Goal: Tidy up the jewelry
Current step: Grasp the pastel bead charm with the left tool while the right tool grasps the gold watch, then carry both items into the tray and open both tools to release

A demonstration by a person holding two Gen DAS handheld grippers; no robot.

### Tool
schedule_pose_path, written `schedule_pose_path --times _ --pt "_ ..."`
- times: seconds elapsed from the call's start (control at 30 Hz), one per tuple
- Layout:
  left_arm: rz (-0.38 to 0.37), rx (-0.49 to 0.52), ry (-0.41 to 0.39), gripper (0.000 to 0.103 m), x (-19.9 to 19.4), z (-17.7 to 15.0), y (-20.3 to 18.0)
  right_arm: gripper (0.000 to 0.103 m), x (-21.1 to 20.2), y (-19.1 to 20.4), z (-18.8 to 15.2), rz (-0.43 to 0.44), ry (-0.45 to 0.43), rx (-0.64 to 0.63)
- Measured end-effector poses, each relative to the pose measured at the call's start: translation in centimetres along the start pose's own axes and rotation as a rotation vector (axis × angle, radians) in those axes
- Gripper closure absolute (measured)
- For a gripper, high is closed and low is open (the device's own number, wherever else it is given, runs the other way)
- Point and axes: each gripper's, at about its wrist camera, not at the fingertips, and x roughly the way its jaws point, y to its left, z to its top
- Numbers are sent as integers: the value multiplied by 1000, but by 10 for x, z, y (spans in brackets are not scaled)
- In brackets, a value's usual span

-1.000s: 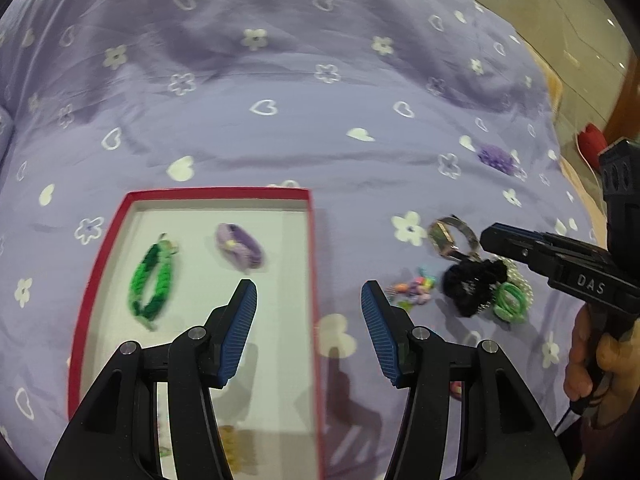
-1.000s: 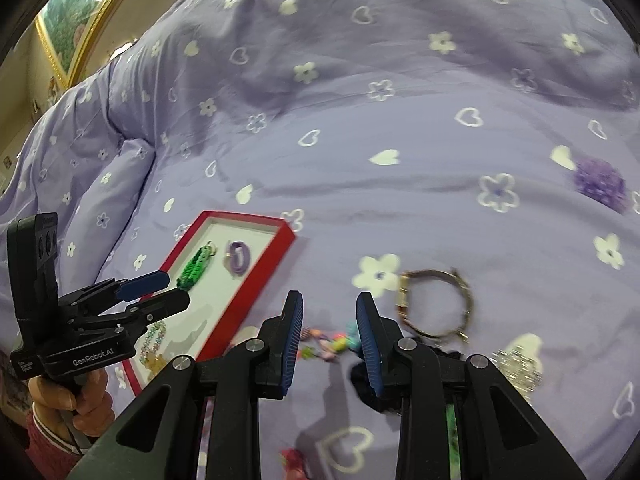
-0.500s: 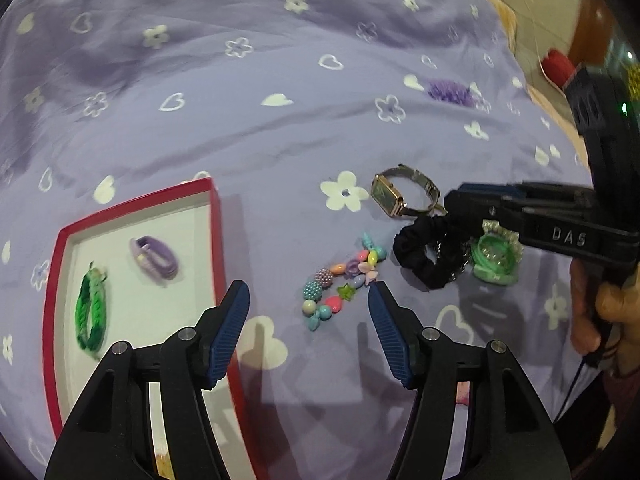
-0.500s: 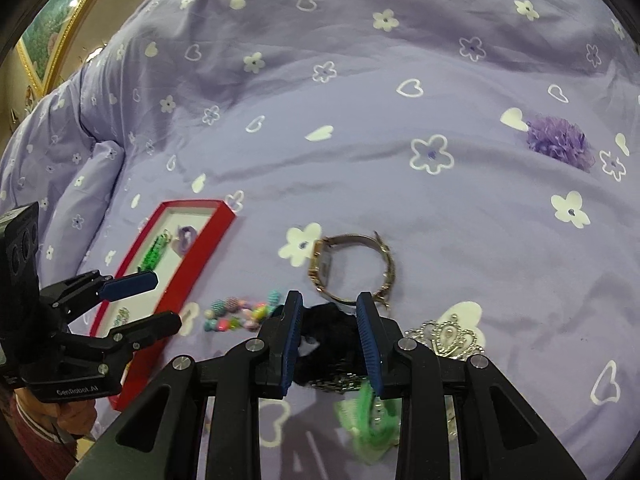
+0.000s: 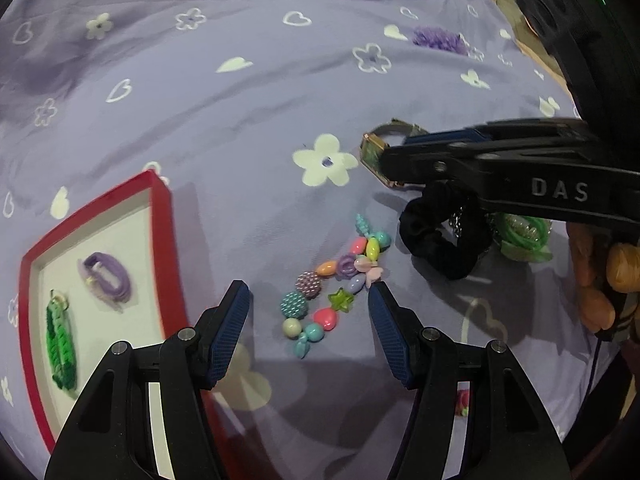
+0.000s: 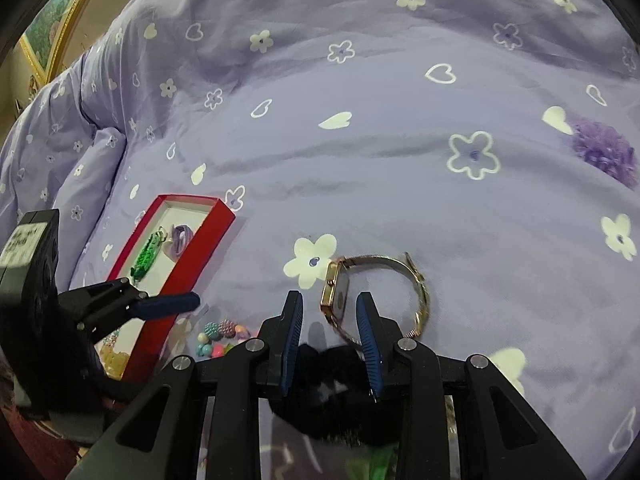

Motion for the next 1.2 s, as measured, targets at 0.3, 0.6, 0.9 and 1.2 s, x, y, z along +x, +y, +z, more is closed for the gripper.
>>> schedule_pose_path --times 0.3,0.6,0.9,1.2 --pt "-58 19 5 85 5 6 -5 93 9 -3 -3 -35 1 -14" --pt "-101 -121 -114 90 -36 0 16 95 -18 2 -2 -18 -63 -11" --pt "-73 -198 -234 90 -84 -12 36 96 -43 33 2 30 -119 -46" --pt "-33 -297 -298 90 -116 -32 65 96 -46 75 3 83 -127 -106"
